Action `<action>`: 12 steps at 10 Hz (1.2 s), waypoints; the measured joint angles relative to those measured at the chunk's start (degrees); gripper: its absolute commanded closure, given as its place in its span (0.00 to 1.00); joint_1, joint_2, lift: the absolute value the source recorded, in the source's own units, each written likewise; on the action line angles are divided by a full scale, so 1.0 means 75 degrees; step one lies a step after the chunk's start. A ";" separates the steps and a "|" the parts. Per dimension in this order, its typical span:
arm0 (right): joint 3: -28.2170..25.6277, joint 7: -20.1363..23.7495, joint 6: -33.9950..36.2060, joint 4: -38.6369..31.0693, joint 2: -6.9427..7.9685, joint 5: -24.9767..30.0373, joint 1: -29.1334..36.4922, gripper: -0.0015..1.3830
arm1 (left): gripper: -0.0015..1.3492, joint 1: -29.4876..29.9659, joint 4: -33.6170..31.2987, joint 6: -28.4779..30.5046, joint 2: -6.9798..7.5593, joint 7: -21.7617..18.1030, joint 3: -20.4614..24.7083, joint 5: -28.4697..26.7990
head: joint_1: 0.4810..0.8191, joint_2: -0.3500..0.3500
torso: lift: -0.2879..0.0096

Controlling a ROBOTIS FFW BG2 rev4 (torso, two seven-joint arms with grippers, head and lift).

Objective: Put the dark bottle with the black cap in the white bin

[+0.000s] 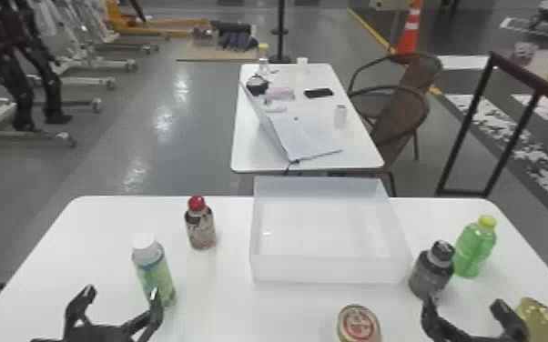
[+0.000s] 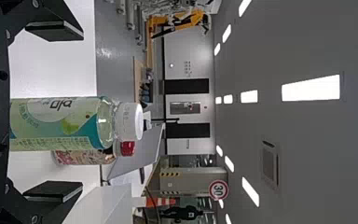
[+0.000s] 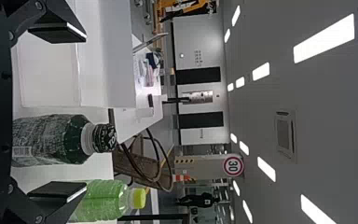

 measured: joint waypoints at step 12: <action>-0.0035 0.0001 -0.0397 0.0883 -0.0162 -0.0193 -0.0742 0.12 | 0.12 0.0009 0.0000 0.0062 0.0000 0.0000 -0.0045 0.0155 | 0.20 0.50 | 0.63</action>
